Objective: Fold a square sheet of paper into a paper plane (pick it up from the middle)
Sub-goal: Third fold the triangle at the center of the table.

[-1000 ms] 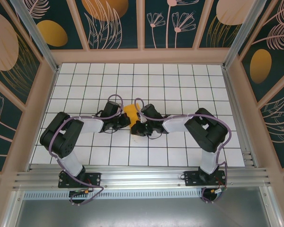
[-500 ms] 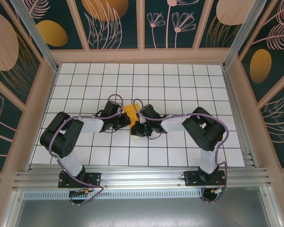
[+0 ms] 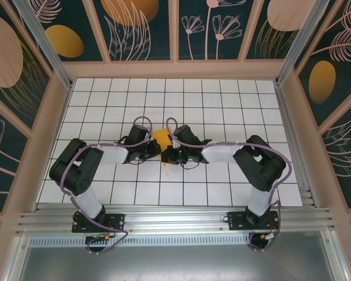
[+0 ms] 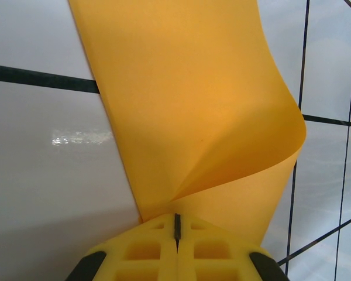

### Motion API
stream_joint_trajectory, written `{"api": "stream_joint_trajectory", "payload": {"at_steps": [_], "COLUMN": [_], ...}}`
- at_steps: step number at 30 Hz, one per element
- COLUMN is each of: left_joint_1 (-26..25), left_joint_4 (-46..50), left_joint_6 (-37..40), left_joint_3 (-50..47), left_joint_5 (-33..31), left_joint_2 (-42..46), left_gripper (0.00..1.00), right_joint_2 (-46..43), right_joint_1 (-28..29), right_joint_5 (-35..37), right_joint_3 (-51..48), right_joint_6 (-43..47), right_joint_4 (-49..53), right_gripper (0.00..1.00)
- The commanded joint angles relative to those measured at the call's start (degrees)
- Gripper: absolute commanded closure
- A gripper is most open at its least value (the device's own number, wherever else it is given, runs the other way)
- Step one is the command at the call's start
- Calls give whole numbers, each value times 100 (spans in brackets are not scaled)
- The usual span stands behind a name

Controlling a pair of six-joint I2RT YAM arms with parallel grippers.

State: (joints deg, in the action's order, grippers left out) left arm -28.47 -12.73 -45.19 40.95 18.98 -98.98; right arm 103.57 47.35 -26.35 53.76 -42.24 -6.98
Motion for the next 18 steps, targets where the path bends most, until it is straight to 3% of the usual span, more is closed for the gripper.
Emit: {"api": "stream_joint_trajectory", "payload": {"at_steps": [1, 10, 18], "left_joint_1": [-10, -12, -10], "left_joint_4": [152, 183, 235], "left_joint_6": [106, 114, 140], "left_joint_3": [133, 168, 203], "left_joint_5": [-37, -35, -44], "left_joint_2": [-61, -51, -12], "left_gripper": [95, 95, 95], "right_joint_2": [228, 650, -171], "right_joint_1": [55, 71, 46], "right_joint_5": [35, 110, 358], "right_joint_3": [46, 277, 133], "right_joint_6": [94, 121, 225], "right_joint_4": [76, 507, 326], "right_gripper": [90, 91, 91]}}
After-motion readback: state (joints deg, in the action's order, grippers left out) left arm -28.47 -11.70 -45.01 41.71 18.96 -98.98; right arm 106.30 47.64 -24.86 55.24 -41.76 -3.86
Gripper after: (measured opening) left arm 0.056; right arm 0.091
